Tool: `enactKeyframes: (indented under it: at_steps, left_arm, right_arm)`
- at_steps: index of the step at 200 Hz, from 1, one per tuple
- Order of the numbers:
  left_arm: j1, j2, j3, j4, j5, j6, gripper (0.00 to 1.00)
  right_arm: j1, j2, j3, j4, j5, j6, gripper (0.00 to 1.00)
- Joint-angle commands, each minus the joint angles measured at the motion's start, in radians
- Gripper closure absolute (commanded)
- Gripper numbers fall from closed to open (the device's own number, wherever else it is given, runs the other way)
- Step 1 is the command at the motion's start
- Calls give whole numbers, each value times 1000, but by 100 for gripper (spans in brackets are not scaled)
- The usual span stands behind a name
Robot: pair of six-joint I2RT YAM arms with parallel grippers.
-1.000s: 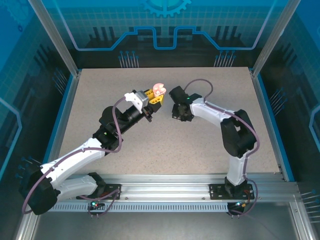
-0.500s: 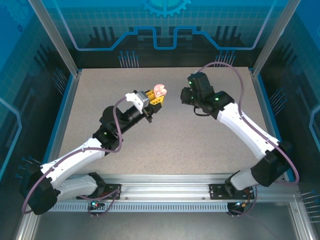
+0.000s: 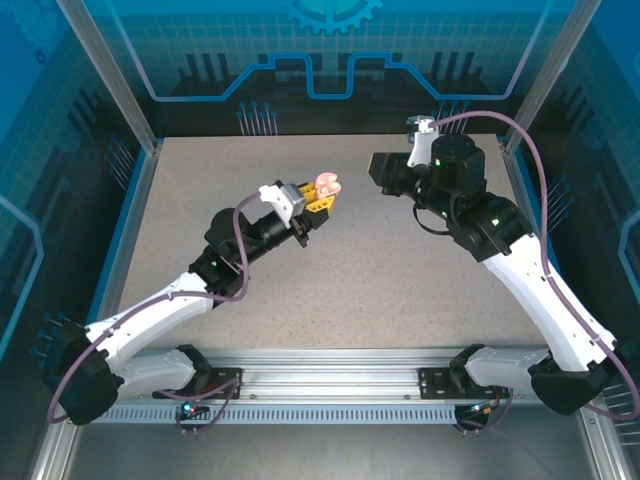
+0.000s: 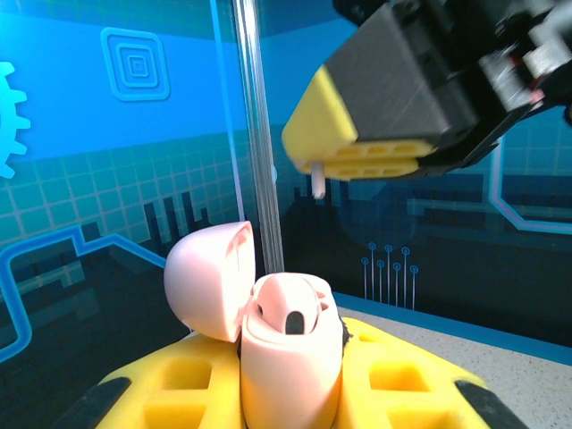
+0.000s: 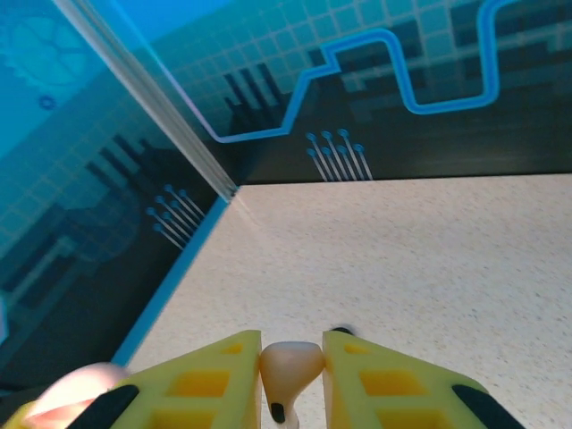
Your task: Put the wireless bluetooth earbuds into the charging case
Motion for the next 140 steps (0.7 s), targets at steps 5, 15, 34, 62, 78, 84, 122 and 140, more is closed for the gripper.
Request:
enactKeyframes:
  at_steps: [5,15,34,62,78,84,122,140]
  left_arm:
    - [-7,15,53,21,21,-9,100]
    - [-6,21,58,26,17,-15,100]
    - [-7,31,65,34,17,-27,100]
    - [-8,39,68,41,16,-32,100]
    - [-9,41,72,41,17,-32,100]
    - [-8,42,73,40,17,-33,100]
    - [-9,43,77,45,17,-36,100]
    - [-8,41,80,42,18,-37,100]
  right_arm:
    - [32,-21,12,67,-68,-23,77]
    - [41,-19,11,76,-86,-28,77]
    - [73,-14,7,91,-93,-47,77]
    - [118,-8,6,103,-85,-80,77]
    - [138,0,9,103,-75,-94,77]
    - [143,3,10,101,-69,-96,77]
    - [170,26,7,95,-50,-115,77]
    - [173,34,3,97,-44,-115,78]
